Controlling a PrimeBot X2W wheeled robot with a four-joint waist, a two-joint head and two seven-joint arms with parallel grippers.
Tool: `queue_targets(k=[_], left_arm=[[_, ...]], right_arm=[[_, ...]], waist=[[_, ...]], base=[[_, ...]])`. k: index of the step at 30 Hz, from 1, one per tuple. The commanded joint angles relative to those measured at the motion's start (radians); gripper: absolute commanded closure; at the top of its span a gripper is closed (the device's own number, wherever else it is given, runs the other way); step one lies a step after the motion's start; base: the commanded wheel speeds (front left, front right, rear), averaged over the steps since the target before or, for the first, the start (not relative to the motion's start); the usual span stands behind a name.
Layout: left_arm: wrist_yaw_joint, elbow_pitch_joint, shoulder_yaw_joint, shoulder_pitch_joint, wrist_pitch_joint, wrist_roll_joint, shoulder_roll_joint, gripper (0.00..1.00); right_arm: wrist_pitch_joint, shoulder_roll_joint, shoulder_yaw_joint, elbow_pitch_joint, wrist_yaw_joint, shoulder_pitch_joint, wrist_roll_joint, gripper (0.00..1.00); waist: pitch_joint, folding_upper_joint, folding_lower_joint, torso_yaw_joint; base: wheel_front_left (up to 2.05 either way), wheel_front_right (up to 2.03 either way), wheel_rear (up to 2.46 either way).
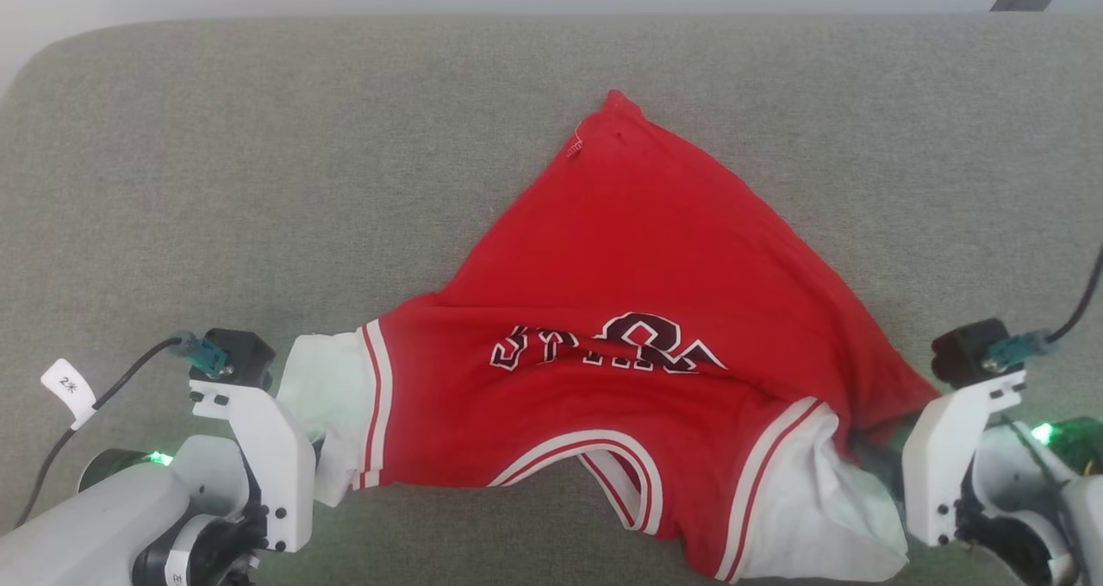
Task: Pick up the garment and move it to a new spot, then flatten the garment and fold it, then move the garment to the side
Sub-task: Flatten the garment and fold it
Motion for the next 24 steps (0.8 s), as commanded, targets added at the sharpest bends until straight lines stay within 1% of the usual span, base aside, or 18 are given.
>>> queue_targets(k=[1, 5, 8, 10, 13, 17, 20, 24], left_arm=[[0.003, -0.003, 0.003, 0.003, -0.004, 0.001, 0.002, 1.0], [0.006, -0.009, 0.002, 0.011, -0.007, 0.0, 0.002, 1.0], [0.005, -0.011, 0.001, 0.011, -0.008, 0.002, -0.002, 1.0], [0.003, -0.012, -0.001, 0.007, -0.006, 0.006, -0.007, 1.0], [-0.004, -0.011, -0.004, -0.006, -0.004, 0.011, -0.021, 1.0], [-0.017, -0.005, -0.01, -0.02, -0.002, 0.02, -0.043, 1.0], [-0.027, 0.002, -0.013, -0.039, -0.002, 0.03, -0.067, 1.0], [-0.045, 0.02, -0.021, -0.066, 0.001, 0.048, -0.104, 1.0]], right_arm=[[0.005, -0.003, -0.006, -0.014, -0.002, 0.009, -0.001, 0.0], [0.03, -0.002, -0.05, -0.137, -0.001, -0.016, -0.011, 0.0], [0.049, 0.004, -0.064, -0.206, -0.001, -0.049, -0.025, 0.0], [0.065, 0.006, -0.063, -0.238, -0.001, -0.083, -0.029, 0.0], [0.067, -0.003, -0.045, -0.25, -0.001, -0.159, -0.044, 0.0], [0.035, -0.006, -0.004, -0.185, -0.001, -0.284, -0.048, 0.0], [0.003, -0.01, 0.042, -0.093, -0.001, -0.392, -0.05, 0.0], [-0.045, -0.026, 0.126, 0.066, -0.001, -0.544, -0.043, 0.0]], waist=[[-0.001, -0.0001, 0.0, 0.002], [-0.001, -0.0001, 0.0, 0.009], [0.0, -0.0001, 0.0, 0.02], [0.004, -0.0001, 0.0, 0.032], [0.011, -0.0001, 0.0, 0.053], [0.028, -0.0001, 0.0, 0.092], [0.046, -0.0001, 0.0, 0.129], [0.078, -0.0001, 0.0, 0.186]], base=[[0.0, 0.0, 0.0], [0.0, 0.0, 0.0], [0.0, 0.0, 0.0], [0.0, 0.0, 0.0], [0.0, 0.0, 0.0], [0.0, 0.0, 0.0], [0.0, 0.0, 0.0], [0.0, 0.0, 0.0]])
